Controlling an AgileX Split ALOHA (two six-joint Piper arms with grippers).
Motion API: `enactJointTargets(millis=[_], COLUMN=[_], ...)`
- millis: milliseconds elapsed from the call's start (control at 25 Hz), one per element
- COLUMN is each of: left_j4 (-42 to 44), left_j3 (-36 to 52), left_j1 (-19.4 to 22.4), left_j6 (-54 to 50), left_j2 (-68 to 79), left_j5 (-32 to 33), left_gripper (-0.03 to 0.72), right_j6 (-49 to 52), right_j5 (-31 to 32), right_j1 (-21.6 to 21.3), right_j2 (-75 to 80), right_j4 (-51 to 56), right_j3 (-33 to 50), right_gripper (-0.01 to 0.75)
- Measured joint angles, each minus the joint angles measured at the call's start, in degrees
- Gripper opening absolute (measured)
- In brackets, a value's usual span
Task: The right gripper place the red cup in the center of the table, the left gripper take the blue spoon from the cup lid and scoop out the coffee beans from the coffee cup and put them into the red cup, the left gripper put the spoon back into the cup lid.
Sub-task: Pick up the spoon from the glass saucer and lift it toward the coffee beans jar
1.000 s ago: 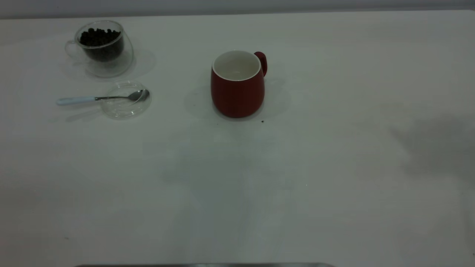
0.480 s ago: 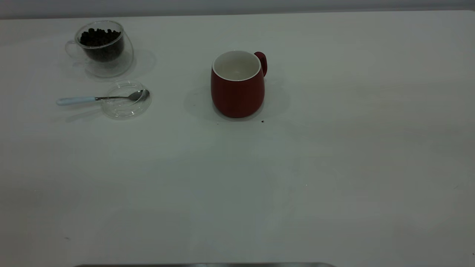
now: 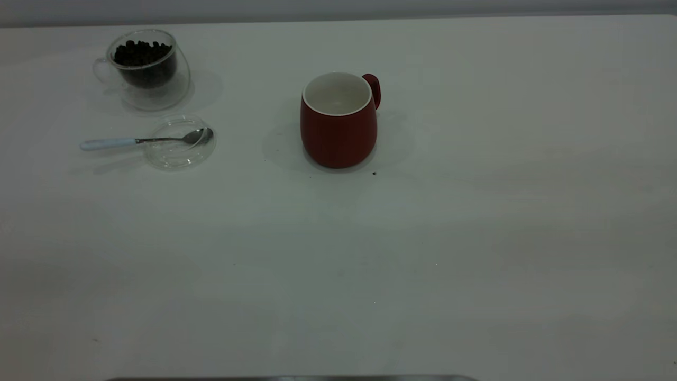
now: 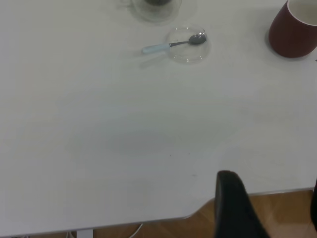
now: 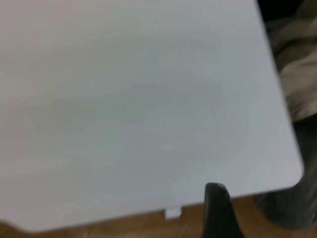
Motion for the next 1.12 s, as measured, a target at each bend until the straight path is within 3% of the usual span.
enactJointTargets(millis=[400,640,1120], left_j4=[0.00,0.00,0.00], left_j3=[0.00,0.00,0.00], left_j1=[0.00,0.00,0.00], left_j6=[-0.05,-0.05,-0.05], left_j2=[0.00,0.00,0.00], left_j5=[0.00,0.00,0.00], left_gripper=[0.433,0.433,0.433], right_j6=[0.30,-1.20,-8.21], right_j5=[-1.26,-0.60,-0.66], right_j1=[-0.27,-2.56,-2.22], right_j2=[-12.20,-12.26,-12.26], right_j4=[-1.52,-1.68,2.35], right_j3=[0.00,0.75,0.75], right_gripper=[0.496,0.496,0.470])
